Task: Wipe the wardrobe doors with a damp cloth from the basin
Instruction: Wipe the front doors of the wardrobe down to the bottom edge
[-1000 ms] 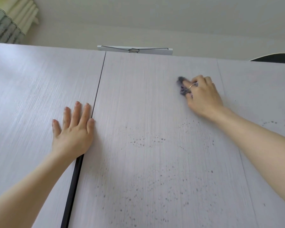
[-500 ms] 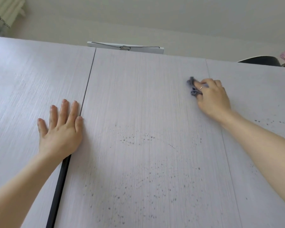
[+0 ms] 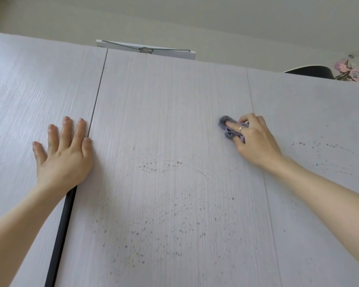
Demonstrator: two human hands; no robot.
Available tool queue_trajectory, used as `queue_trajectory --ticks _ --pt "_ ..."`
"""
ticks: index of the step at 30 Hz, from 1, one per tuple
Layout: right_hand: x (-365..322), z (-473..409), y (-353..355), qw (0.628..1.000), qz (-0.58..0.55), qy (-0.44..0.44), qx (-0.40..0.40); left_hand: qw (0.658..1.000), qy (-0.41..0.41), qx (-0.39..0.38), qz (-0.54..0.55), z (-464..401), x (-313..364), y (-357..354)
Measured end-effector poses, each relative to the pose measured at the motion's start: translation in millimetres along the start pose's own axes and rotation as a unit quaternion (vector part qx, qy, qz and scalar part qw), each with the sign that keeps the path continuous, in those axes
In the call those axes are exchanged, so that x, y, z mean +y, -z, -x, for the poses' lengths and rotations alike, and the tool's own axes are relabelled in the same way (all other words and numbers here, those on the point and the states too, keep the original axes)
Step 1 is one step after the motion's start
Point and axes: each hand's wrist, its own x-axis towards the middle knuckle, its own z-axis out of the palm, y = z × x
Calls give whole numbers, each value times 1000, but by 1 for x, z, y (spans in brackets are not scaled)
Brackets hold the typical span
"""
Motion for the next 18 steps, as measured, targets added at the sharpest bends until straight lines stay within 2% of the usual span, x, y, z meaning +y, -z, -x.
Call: queue_trajectory --ticks 2,3,4,6,9,11,12,13,15,16,17,18 --pt "-3 -18 -4 993 -26 -110 26 1000 -4 -3 2 1 -1 0" --pt "-9 -18 -6 993 -18 -115 38 1000 -8 -3 3 2 -2 1" --pt "-16 -10 -10 995 -1 -87 54 1000 -12 -4 3 2 -3 1" --pt "-36 29 -22 997 8 36 68 1000 -16 -8 4 6 -8 1" --pt "-51 84 -30 970 18 241 3 1000 -19 -15 6 11 -13 0" --pt "-39 78 -22 953 36 298 -28 1000 -19 -19 3 13 -14 0" --pt "-33 68 -19 956 49 289 -16 1000 -18 -21 2 15 -14 1" --pt "-27 58 -15 969 58 239 6 1000 -18 -25 4 16 -13 1" --pt "-23 41 -13 996 49 54 55 999 -15 -29 2 19 -14 1" --pt "-28 39 -14 996 37 -44 70 999 -16 -29 -3 21 -14 1" --pt "-37 41 -17 992 26 -96 84 999 -17 -28 -6 21 -14 1" --pt "-48 48 -23 991 20 -93 94 999 -17 -28 -6 21 -14 1"
